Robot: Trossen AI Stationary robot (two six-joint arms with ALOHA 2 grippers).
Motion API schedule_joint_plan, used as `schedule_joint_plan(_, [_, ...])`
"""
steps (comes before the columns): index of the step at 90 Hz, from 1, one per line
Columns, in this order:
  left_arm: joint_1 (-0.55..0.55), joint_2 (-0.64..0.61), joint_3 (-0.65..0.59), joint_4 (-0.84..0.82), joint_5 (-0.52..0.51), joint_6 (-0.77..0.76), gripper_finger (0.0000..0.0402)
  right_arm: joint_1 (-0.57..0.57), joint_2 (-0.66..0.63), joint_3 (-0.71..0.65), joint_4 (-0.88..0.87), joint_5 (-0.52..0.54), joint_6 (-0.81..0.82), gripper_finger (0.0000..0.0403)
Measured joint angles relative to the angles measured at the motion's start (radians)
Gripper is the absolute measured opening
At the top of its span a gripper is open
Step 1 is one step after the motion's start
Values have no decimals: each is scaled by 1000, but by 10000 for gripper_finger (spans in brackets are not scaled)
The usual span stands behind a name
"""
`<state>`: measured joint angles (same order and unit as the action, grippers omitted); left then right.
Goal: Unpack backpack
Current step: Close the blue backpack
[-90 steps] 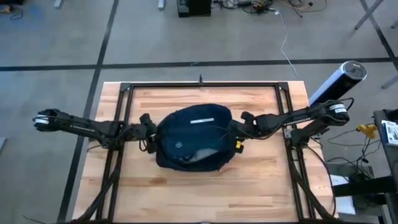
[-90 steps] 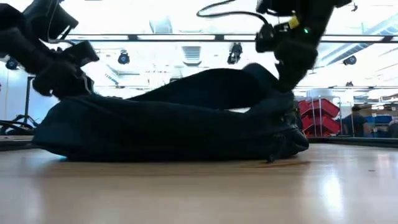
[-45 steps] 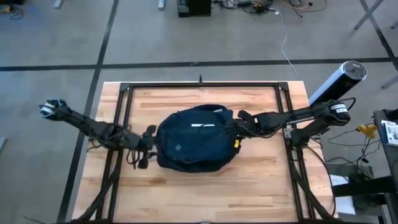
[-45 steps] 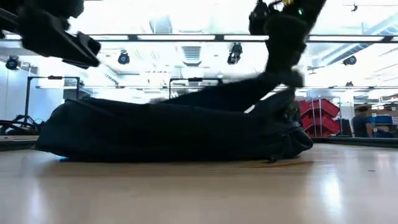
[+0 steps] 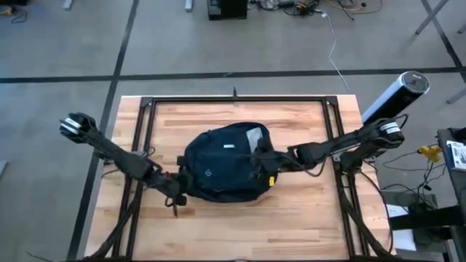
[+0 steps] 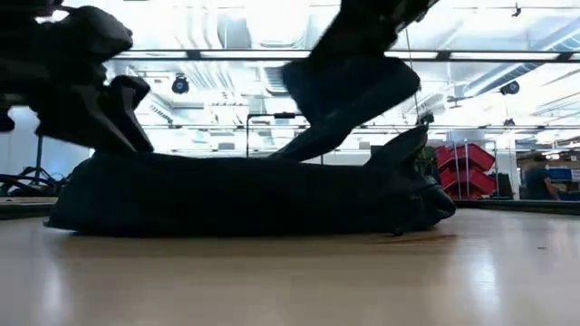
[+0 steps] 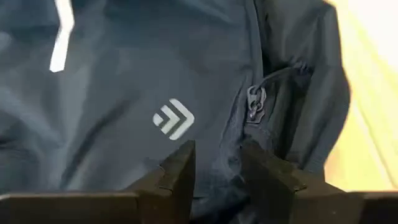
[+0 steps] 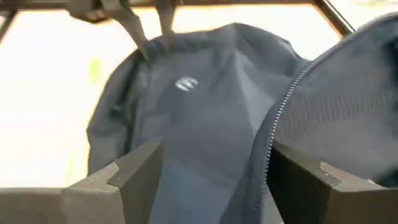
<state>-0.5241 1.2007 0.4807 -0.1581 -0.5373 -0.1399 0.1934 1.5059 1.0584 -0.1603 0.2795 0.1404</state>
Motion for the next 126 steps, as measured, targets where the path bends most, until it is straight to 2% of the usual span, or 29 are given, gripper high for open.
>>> schedule_joint_plan(13, [1, 96, 40, 0, 38, -1, 119, 8, 17, 4, -33, 8, 10, 239])
schedule_joint_plan(23, [1, 155, 60, 4, 57, -8, 119, 8, 10, 34, -176, 16, 59, 230])
schedule_joint_plan(41, [2, 205, 68, 2, 59, -40, 119, 7, -6, 100, -438, 100, 160, 220])
schedule_joint_plan(59, [-6, 169, 130, -87, 61, -45, 118, 7, -12, 100, -470, 114, 200, 225])
schedule_joint_plan(70, [-30, 129, 194, -166, 129, -53, 120, 7, -12, 100, -475, 114, 210, 231])
schedule_joint_plan(77, [-48, 126, 209, -161, 140, -53, 124, 12, -13, 100, -498, 110, 227, 235])
schedule_joint_plan(91, [-61, 141, 183, -161, 127, -82, 135, 42, -26, 100, -565, 106, 227, 239])
schedule_joint_plan(109, [-48, 156, 129, -163, -17, -107, 140, 77, -48, 100, -583, 106, 232, 238])
schedule_joint_plan(126, [-41, 157, 101, -79, 12, -106, 133, 111, -40, 100, -558, 106, 279, 231])
